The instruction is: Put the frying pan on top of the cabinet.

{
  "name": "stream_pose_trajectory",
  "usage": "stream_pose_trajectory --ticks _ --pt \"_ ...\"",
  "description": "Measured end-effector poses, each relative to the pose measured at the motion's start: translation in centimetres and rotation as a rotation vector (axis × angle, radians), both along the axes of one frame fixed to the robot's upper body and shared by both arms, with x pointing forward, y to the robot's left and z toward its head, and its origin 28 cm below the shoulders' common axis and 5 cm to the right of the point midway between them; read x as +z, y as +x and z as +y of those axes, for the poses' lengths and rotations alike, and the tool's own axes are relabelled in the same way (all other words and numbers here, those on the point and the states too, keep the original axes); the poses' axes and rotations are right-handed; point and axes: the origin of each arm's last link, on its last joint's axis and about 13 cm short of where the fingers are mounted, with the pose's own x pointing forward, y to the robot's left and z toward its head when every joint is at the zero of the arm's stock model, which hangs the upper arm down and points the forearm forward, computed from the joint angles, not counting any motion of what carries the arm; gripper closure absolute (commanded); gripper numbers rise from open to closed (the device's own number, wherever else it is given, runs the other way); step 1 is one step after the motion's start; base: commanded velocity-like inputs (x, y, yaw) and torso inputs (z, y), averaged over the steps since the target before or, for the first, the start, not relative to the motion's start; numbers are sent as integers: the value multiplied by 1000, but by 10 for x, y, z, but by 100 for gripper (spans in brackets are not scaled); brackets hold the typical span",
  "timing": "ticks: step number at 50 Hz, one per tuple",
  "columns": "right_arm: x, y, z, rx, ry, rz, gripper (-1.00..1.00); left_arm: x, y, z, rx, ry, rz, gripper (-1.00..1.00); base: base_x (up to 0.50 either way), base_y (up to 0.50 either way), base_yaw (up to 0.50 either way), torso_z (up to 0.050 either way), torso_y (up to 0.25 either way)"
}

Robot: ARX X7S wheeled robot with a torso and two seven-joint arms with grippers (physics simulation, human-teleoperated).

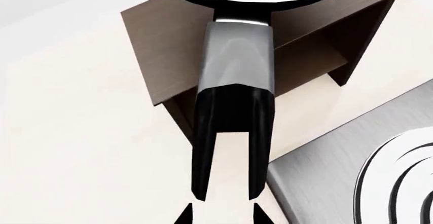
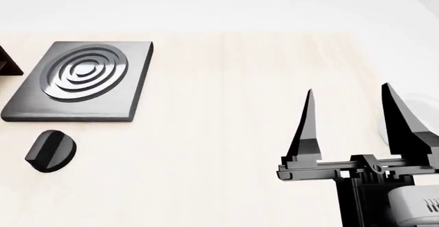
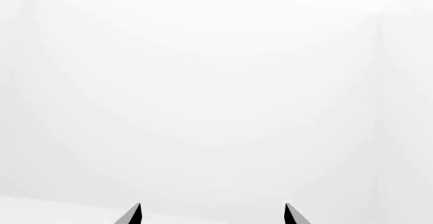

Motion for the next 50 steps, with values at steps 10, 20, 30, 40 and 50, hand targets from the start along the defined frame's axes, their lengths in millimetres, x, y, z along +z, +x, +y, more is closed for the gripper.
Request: stream_pose_trajectory --ticks 10,20,30,40,50 --pt "0 0 0 1 -1 0 -100 -1 -1 2 15 -52 -22 100 0 0 0 0 0" --pt "0 0 1 2 0 0 -100 -3 -1 4 21 -77 -26 100 0 0 -1 0 -112" --pt "-1 -1 1 3 1 1 -100 1 -2 6 28 -63 -38 -100 0 0 0 0 0" --pt "-1 -1 1 5 1 3 -100 8 -2 6 10 -21 -76 -100 0 0 0 0 150" --pt "-1 -1 2 9 0 2 -100 16 0 3 -31 23 -133 -100 0 0 0 0 250"
